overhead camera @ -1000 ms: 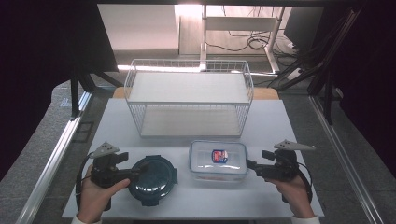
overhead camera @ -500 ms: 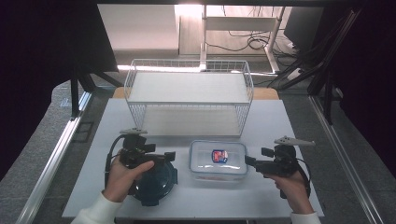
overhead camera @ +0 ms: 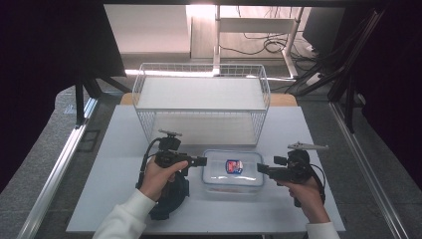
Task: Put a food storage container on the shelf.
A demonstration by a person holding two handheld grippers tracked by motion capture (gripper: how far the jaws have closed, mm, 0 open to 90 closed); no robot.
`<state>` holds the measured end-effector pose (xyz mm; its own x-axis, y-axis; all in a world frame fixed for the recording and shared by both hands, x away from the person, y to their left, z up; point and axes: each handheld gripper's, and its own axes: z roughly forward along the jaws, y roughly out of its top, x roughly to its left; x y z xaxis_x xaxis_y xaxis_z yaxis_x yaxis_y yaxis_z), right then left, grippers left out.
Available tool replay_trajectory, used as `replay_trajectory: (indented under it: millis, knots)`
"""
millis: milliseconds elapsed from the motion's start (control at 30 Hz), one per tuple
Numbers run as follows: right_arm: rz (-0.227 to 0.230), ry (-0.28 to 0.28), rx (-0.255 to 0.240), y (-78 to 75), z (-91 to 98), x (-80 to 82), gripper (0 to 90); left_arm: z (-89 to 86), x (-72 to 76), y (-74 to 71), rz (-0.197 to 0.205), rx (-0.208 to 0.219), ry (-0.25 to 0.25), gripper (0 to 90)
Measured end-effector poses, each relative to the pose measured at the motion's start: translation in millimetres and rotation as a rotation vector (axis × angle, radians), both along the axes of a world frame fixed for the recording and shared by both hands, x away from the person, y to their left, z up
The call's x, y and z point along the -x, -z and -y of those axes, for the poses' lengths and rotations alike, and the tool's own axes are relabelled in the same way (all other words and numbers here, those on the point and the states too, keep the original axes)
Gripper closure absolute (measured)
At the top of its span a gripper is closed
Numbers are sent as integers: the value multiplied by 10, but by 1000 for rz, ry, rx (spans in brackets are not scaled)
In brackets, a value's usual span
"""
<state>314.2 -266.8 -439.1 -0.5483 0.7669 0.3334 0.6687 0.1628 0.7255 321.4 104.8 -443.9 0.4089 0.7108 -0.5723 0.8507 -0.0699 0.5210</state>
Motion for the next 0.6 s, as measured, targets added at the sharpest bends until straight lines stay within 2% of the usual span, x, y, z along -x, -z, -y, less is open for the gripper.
replay_trajectory:
  millis: [233, 600]
  knots:
    - [-40, 8, -21, 90, 14, -85, 129, 85, -122, 107, -45, 1, 8, 85]
    - [-119, 23, -83, 213, 36, -185, 113, 226, -230, 263, -111, -11, 29, 93]
